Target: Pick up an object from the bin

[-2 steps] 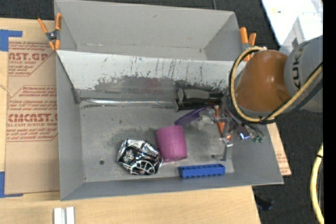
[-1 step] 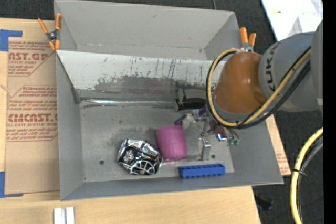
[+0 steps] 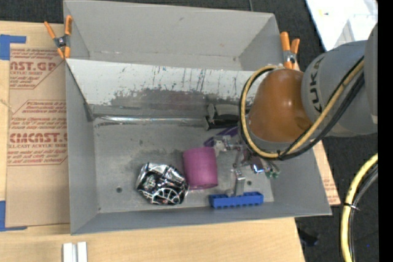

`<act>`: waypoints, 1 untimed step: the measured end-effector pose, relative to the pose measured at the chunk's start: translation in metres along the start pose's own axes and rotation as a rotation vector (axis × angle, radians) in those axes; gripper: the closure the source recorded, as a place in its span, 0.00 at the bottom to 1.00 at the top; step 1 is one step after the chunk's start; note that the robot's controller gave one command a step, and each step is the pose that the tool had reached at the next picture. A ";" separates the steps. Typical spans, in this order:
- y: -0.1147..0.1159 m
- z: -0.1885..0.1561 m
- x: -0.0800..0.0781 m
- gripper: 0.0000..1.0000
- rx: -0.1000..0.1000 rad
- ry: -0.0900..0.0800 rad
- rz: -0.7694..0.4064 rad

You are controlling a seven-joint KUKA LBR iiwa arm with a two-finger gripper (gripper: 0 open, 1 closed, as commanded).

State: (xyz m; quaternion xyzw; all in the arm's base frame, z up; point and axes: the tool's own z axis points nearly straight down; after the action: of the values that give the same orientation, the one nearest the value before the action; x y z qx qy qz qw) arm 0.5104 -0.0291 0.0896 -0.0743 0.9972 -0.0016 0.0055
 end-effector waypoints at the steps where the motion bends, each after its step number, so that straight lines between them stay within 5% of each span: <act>1: 0.030 0.008 -0.004 0.00 -0.001 0.000 -0.095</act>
Offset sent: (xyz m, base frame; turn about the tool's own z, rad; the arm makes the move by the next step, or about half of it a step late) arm 0.0045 0.0379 -0.0196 -0.0380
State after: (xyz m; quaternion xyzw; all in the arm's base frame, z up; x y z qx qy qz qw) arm 0.5102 0.0012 0.0812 -0.1216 0.9926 -0.0016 0.0053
